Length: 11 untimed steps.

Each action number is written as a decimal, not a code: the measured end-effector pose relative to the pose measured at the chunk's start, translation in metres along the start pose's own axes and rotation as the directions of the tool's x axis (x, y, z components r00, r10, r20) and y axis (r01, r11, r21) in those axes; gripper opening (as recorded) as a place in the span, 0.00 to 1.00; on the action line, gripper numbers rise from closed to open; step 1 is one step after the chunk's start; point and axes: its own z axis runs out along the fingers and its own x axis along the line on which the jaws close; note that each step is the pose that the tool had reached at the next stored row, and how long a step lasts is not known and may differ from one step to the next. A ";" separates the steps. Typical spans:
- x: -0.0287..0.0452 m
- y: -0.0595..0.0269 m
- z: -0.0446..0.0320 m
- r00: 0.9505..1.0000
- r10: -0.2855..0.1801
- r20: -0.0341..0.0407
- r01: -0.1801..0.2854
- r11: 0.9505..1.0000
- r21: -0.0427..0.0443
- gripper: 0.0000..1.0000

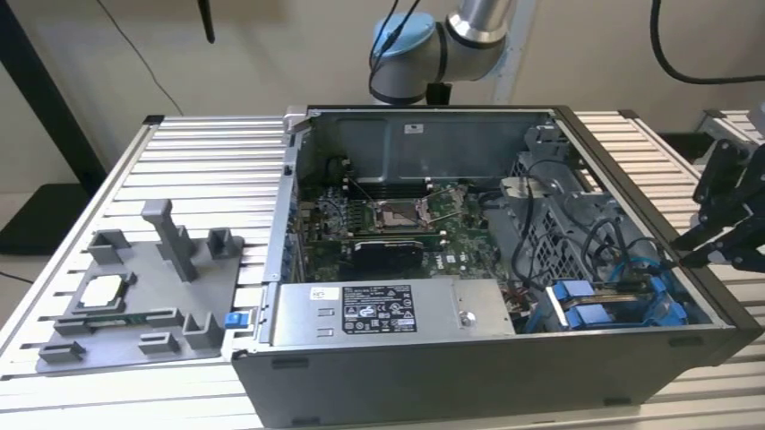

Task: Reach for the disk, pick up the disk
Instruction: 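Pick up the disk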

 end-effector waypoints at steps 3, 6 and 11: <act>0.0109 -0.0009 0.0014 1.000 0.000 0.002 0.000 1.000 0.000 1.00; 0.0130 -0.0012 0.0049 1.000 -0.001 0.005 0.001 1.000 -0.001 1.00; 0.0135 -0.0001 0.0068 1.000 -0.001 0.031 0.001 1.000 -0.002 1.00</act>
